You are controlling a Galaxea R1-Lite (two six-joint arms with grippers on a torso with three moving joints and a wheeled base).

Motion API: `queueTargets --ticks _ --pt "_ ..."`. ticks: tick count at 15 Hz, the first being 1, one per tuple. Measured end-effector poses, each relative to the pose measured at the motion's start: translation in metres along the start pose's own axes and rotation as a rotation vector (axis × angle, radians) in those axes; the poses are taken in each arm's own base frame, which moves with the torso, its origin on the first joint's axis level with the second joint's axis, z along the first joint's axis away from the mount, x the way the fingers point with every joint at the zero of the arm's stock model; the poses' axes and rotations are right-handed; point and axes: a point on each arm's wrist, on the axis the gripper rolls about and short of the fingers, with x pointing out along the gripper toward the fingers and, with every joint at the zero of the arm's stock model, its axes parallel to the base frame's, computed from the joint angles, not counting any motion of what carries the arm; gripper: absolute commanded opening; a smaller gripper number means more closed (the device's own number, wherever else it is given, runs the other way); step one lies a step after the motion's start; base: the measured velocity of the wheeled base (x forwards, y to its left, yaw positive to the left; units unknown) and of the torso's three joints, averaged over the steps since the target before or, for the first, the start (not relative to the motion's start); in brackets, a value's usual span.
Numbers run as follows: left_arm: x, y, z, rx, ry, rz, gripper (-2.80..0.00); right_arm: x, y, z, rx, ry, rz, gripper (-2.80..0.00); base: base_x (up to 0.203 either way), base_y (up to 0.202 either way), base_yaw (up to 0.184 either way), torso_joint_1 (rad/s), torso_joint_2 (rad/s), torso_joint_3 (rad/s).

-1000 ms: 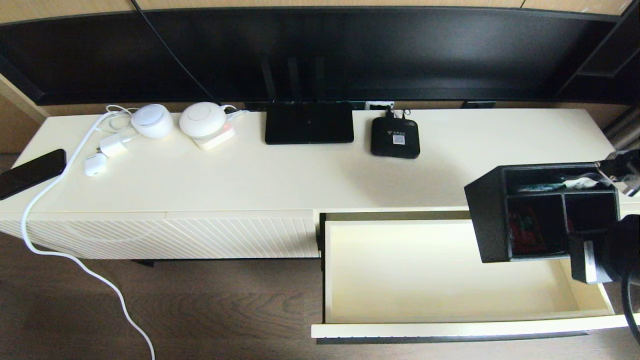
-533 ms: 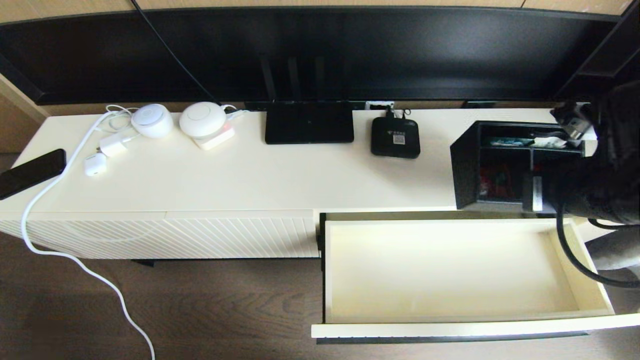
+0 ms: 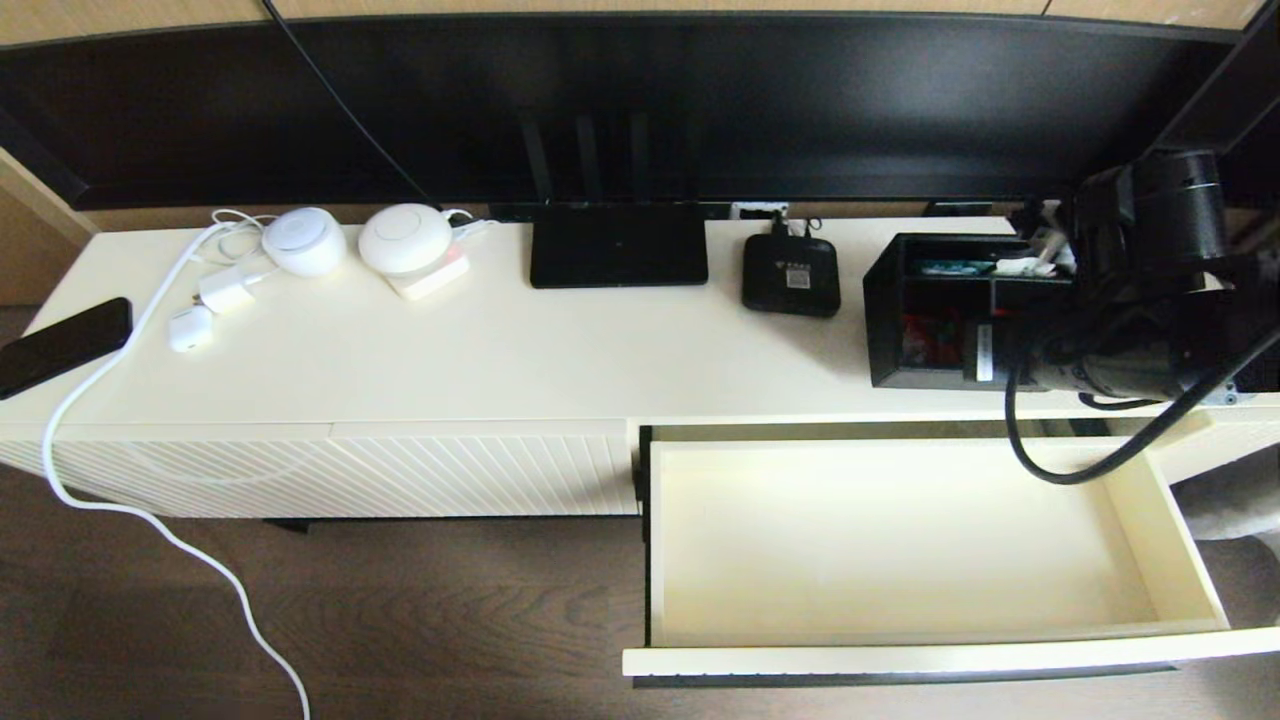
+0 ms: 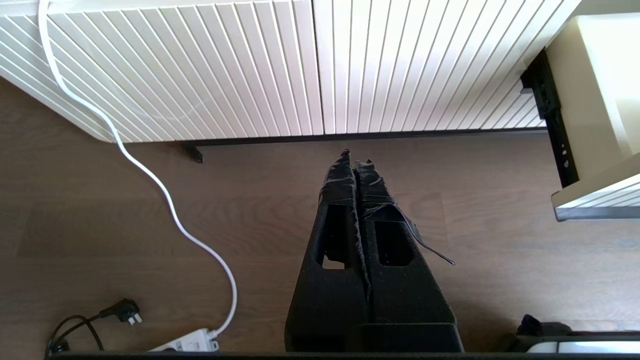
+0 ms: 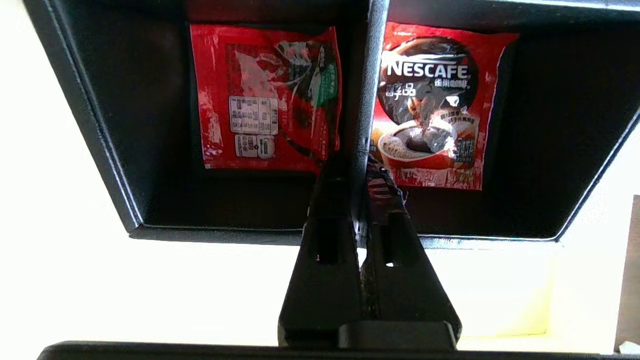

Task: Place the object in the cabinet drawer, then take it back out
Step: Take the storage box out of the drawer and put it on the table

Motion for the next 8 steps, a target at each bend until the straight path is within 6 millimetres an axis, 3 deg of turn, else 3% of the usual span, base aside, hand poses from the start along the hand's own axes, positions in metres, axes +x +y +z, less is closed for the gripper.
queueTargets --ticks 8 --pt "0.0 0.0 0.0 0.0 0.0 0.0 -2.8 0.024 -0.006 0.001 -0.016 -0.021 -0.033 -2.8 0.0 0.0 0.0 0.0 0.0 0.0"
